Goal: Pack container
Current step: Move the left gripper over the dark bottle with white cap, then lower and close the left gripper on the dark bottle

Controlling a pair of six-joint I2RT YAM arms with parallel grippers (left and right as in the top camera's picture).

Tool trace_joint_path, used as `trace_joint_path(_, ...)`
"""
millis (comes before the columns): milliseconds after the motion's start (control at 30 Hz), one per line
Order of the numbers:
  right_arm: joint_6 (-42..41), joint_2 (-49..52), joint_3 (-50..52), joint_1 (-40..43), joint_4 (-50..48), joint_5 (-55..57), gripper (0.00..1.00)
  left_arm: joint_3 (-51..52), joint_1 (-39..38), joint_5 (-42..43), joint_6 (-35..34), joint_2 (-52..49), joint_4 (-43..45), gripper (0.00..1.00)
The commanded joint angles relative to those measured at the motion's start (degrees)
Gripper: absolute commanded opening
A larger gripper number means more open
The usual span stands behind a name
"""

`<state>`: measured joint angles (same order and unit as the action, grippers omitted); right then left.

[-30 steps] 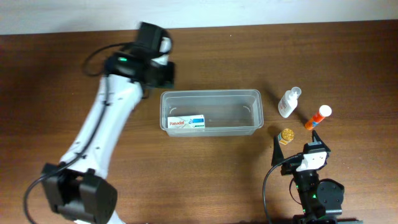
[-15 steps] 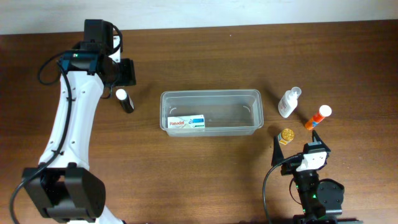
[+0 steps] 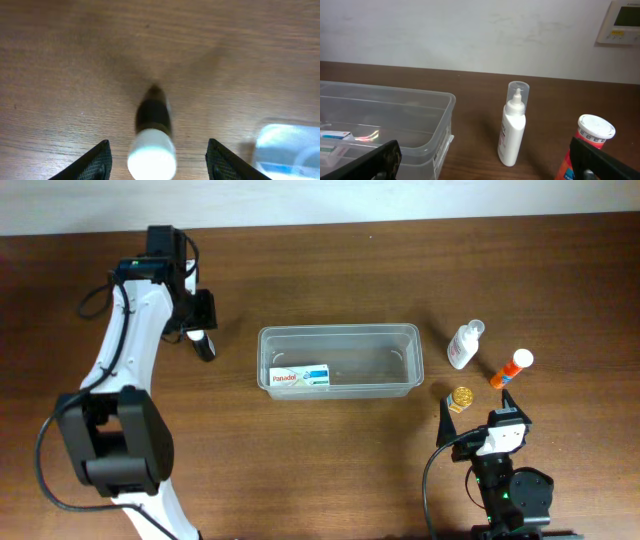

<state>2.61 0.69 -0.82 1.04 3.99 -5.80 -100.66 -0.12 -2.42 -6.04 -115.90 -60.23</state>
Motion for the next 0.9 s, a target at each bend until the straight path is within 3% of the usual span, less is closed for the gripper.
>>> trace_joint_path(0, -0.1, -0.5, 0.5, 0.5, 0.0, 0.5, 0.98, 0.3, 1.0, -0.3, -0.9, -1.7, 0.2, 0.65)
trace_joint_path(67, -0.1, -0.5, 0.5, 0.5, 0.0, 0.5, 0.98, 0.3, 1.1, -0.2, -1.1, -2.3, 0.7, 0.74)
trace_joint_path(200, -0.1, -0.5, 0.5, 0.5, 0.0, 0.5, 0.98, 0.3, 1.0, 0.1, -1.6, -3.5, 1.5, 0.76)
trace_joint_path(233, -0.1, -0.5, 0.5, 0.5, 0.0, 0.5, 0.98, 0.3, 1.0, 0.3, -1.7, -3.9, 1.6, 0.8)
trace_joint_path(267, -0.1, -0.5, 0.5, 0.5, 0.0, 0.5, 0.98, 0.3, 1.0, 1.0, -1.7, -4.4, 1.8, 0.94)
trace_joint_path(300, -0.1, -0.5, 0.5, 0.5, 0.0, 0.5, 0.98, 0.3, 1.0, 1.5, -1.7, -4.9, 2.0, 0.99)
trace_joint_path(567, -0.1, -0.5, 0.5, 0.5, 0.0, 0.5, 0.98, 0.3, 1.0, 2.6, -1.7, -8.4, 1.7, 0.99)
trace_joint_path(667, -0.1, -0.5, 0.5, 0.5, 0.0, 0.5, 0.98, 0.3, 1.0, 2.7, -1.7, -8.4, 1.6, 0.89)
trace_joint_path(700, -0.1, -0.5, 0.5, 0.5, 0.0, 0.5, 0.98, 0.3, 1.0, 2.7, -1.7, -8.4, 1.5, 0.79)
trace_joint_path(800, -0.1, -0.5, 0.5, 0.5, 0.0, 0.5, 0.98, 0.3, 1.0, 2.7, -1.7, -8.4, 1.2, 0.61)
trace_joint_path(867, -0.1, -0.5, 0.5, 0.5, 0.0, 0.5, 0.98, 0.2, 1.0, 2.7, -1.7, -8.4, 1.2, 0.59)
